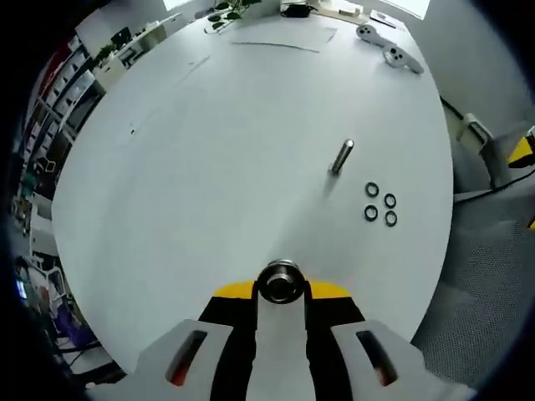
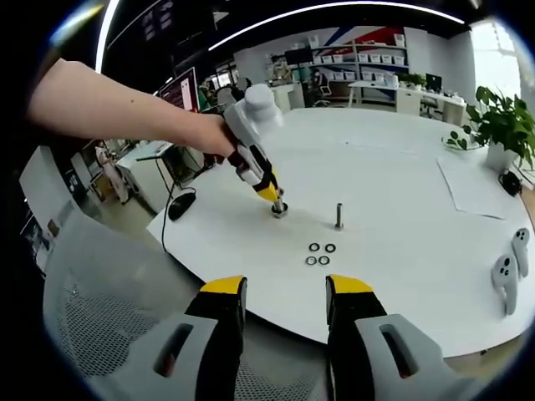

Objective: Place the washer onto the threaded stud by aligning its center hole with the stud, sliding it down to the base, and recovering from edge contact or off-axis alignment until the washer reaches the visible bottom stop.

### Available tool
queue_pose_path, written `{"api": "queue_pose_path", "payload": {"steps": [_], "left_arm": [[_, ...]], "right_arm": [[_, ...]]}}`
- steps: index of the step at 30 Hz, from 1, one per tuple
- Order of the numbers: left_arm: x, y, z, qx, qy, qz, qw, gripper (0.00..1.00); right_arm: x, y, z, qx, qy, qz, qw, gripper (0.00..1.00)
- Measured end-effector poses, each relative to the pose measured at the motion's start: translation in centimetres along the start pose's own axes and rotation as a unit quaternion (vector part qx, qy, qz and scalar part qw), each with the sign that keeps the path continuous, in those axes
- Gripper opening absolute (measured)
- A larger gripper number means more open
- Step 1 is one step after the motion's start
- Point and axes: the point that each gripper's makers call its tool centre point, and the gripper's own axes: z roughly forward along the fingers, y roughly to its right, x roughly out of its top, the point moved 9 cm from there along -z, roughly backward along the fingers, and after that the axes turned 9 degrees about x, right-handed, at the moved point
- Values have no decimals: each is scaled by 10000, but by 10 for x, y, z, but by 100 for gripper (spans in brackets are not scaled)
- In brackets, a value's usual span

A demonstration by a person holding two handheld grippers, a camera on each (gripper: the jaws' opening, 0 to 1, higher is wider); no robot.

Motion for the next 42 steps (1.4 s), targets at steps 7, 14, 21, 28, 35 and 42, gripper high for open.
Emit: {"api": "queue_pose_path", "payload": {"steps": [7, 14, 21, 28, 35, 42], "left_arm": [[-2, 3, 13, 29, -101, -36, 9999, 19], [-5, 4, 24, 33, -148, -231, 9996, 19], [-5, 6, 27, 47, -138, -459, 9988, 20], [-6, 6, 27, 27, 54, -711, 9975, 21], [-7, 21, 17, 244, 427, -561, 9972, 33], [-16, 17, -6, 366, 830, -673, 9936, 34]], "right_arm": [[0, 0, 0, 14, -7, -19, 10000, 40], [0, -1, 1, 49, -43, -57, 10000, 40], [-1, -2, 2, 93, -133, -113, 9998, 40], [-2, -2, 2, 94, -172, -127, 9997, 40], [-2, -1, 2, 45, -214, -138, 9997, 40], [-2, -1, 2, -9, -221, -155, 9996, 40]]}}
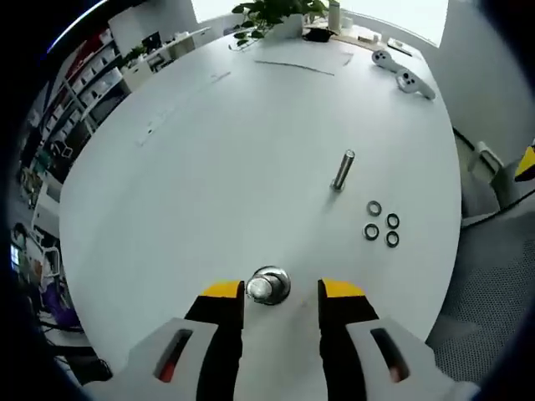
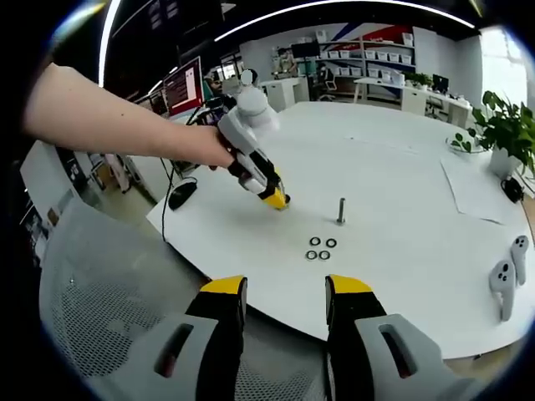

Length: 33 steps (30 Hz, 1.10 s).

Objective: Place the washer onto the threaded stud by aligning its center hole with the stud, sliding it down to the base, and recovering from edge contact or off-axis alignment until the washer reaches the visible bottom stop.

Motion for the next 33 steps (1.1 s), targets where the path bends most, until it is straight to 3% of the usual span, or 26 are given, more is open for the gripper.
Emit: {"api": "queue_pose_path", "payload": {"steps": [4, 13, 19, 22, 29, 33], "left_arm": [[-4, -6, -19, 57, 420, -338, 9985, 34], [-31, -15, -53, 163, 713, -817, 9940, 35], [-58, -19, -78, 194, 959, -1254, 9873, 36], [-68, -16, -88, 197, 1030, -1325, 9856, 36], [-83, -10, -116, 151, 1445, -1828, 9724, 37], [-91, -4, -131, 177, 1509, -1781, 9722, 39]], "right_arm": [[0, 0, 0, -13, -17, -12, 10000, 40], [-1, -1, 1, -21, -127, -71, 9999, 41], [0, 1, 0, -89, -97, -64, 9999, 43], [-1, 1, 0, -116, -89, -26, 9999, 44], [-1, 2, -1, -227, -112, -15, 9997, 44], [-1, 4, -2, -324, -82, 26, 9994, 44]]}}
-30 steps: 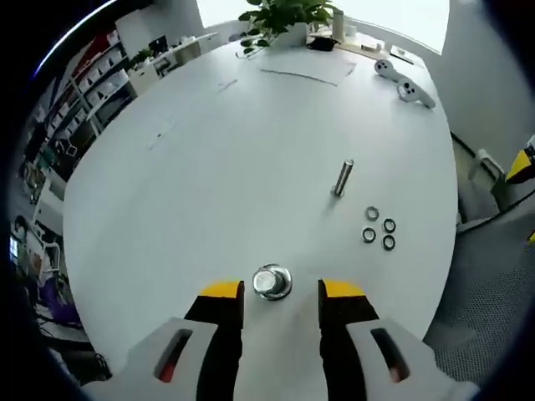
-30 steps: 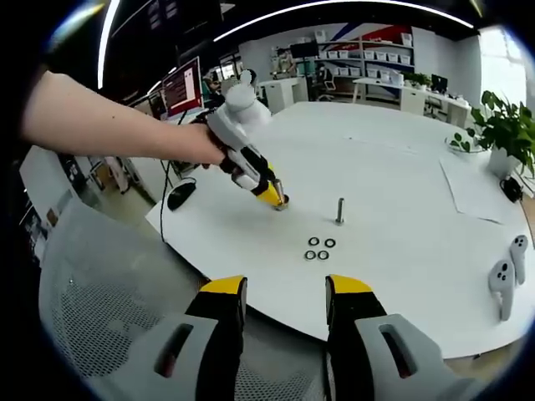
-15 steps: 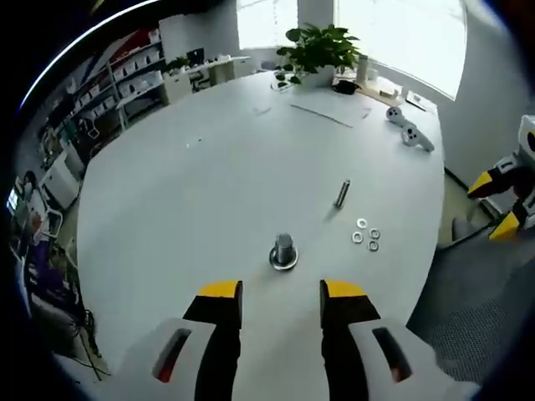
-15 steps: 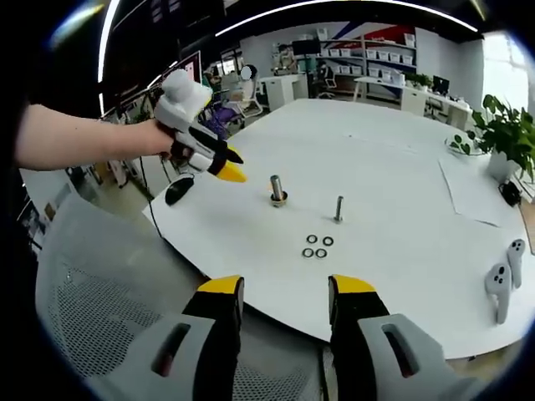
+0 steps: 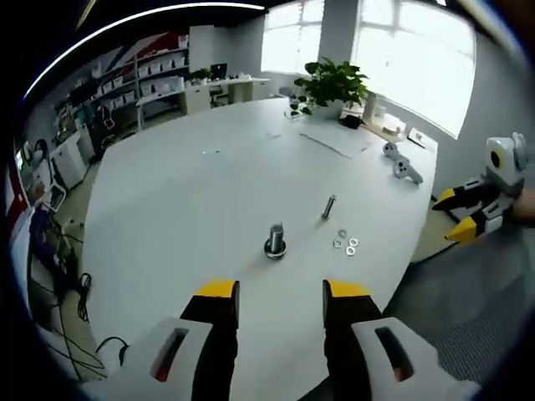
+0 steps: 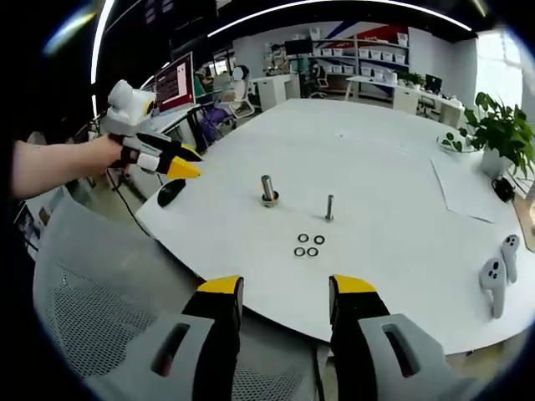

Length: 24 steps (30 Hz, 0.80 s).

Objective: Place the washer onto the threaded stud by aligning its center hole with the stud, sliding it down to the base, and recovering from edge contact or off-axis alignment until the washer reaches the visible bottom stop.

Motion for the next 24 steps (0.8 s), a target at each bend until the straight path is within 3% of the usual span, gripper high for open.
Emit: {"api": "queue_pose_path", "payload": {"steps": [6, 22, 24], "left_arm": [[-7, -1, -24, -12, 200, -122, 9997, 40], [-44, 12, -84, -135, 153, -549, 9983, 40], [-45, 14, -88, -137, 251, -771, 9966, 40]], "right_arm": [[1, -1, 0, -28, -7, -64, 10000, 44], [0, 0, 0, -70, -67, -8, 10000, 44], [0, 1, 0, -91, -44, -21, 9999, 43]]}}
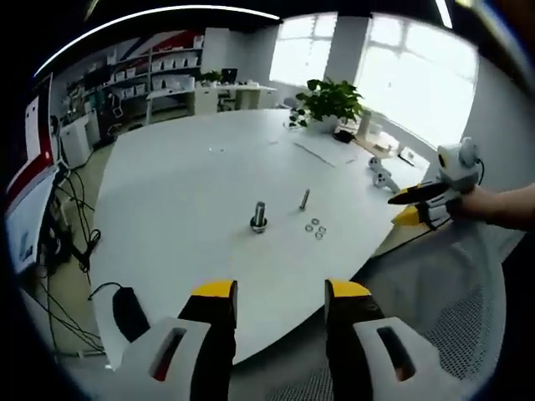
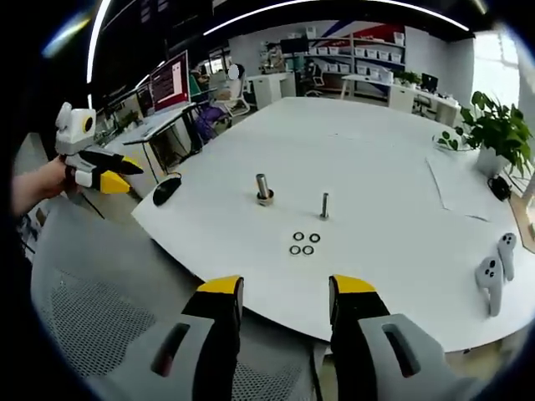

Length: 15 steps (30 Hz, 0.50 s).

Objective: Place the washer onto the threaded stud by aligning its center hole with the stud, sliding it down to the base, and recovering from edge contact or off-axis alignment until the washer reaches the visible bottom stop.

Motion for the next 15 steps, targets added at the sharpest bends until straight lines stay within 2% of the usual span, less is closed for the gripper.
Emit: {"api": "queue_pose_path", "payload": {"steps": [2, 6, 9, 12, 15], "left_arm": [[-2, 1, -2, 6, 22, -56, 10000, 39], [-8, 6, -4, 116, -57, 111, 9999, 38], [-11, 7, -6, 140, 12, 119, 9998, 38], [-13, 4, -6, 353, -33, 450, 9984, 38], [-15, 8, -5, 341, -8, 540, 9980, 38]], "right_arm": [[1, 1, -2, -42, 83, 31, 10000, 43], [-1, 1, -1, -13, 26, 111, 9999, 43], [-1, 1, -1, 10, 44, 86, 10000, 43], [-1, 0, -1, 62, 60, 112, 9999, 43], [0, -1, -1, 89, 59, 82, 9999, 43]]}}
